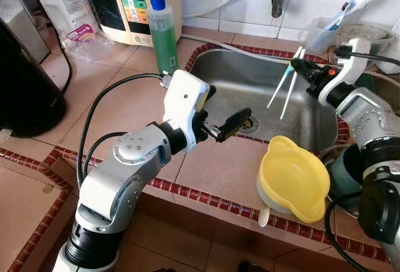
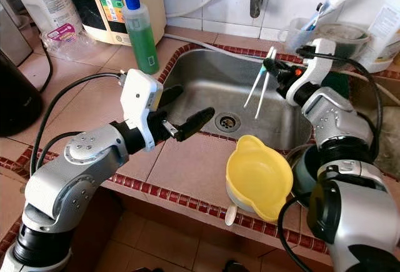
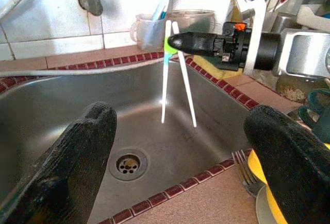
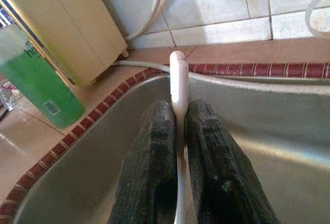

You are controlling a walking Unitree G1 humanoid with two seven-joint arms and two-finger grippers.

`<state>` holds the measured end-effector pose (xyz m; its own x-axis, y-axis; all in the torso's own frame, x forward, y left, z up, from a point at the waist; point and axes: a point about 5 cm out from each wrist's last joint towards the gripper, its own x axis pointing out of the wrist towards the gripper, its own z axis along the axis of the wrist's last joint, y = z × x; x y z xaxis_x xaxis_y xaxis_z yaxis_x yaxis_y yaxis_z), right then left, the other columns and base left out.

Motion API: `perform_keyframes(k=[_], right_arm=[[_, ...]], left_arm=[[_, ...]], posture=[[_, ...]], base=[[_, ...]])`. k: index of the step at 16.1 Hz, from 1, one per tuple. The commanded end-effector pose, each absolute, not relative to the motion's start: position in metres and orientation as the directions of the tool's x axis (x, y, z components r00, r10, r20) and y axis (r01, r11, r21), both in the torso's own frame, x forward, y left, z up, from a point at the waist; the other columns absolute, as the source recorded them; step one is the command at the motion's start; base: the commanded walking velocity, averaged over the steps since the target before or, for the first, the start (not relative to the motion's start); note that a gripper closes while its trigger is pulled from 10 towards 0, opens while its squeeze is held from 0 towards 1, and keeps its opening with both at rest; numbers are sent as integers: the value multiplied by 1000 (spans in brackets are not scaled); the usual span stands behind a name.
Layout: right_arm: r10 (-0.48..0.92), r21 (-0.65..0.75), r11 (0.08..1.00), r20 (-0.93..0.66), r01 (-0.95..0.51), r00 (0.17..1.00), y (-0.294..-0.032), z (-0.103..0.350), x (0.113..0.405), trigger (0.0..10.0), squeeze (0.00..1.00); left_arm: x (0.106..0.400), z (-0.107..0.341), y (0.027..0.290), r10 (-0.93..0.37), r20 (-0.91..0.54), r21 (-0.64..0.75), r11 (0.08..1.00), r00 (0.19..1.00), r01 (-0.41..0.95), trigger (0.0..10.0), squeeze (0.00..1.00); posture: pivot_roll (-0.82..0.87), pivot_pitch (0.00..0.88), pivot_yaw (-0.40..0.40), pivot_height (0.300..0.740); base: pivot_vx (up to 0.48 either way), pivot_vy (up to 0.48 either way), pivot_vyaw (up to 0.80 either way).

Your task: Kitchen organization

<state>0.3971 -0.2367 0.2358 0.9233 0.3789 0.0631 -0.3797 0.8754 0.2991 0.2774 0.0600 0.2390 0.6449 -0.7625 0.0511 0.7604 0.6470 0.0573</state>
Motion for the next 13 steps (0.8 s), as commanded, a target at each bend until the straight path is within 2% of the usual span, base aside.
perform_keyframes(k=[1,3,4,5,6,13], right_arm=[[396,303,865,75,-400,915,-236,244,398,10000,0],[411,314,857,60,-408,909,-234,241,398,10000,0],[426,326,850,39,-414,904,-233,238,398,10000,78],[430,330,848,30,-415,902,-233,236,398,10000,78],[444,339,837,34,-429,895,-232,236,397,10000,1000],[480,314,818,93,-483,873,-227,249,399,10000,1000]], left_arm=[[272,238,59,-779,41,63,627,626,776,10000,0],[267,237,55,-801,31,74,598,598,798,10000,0],[265,235,54,-809,23,83,587,587,806,10000,0],[266,235,54,-807,19,88,589,590,803,10000,0],[266,235,54,-808,20,84,588,589,804,10000,0],[269,236,55,-801,30,104,597,597,796,10000,0]], posture=[[-104,185,45,740],[-103,181,45,740],[-104,175,46,740],[-104,175,46,740],[-104,173,45,740],[-107,142,42,740]], base=[[0,0,0],[0,0,0],[0,0,0],[0,0,0],[0,0,0],[0,0,0]])
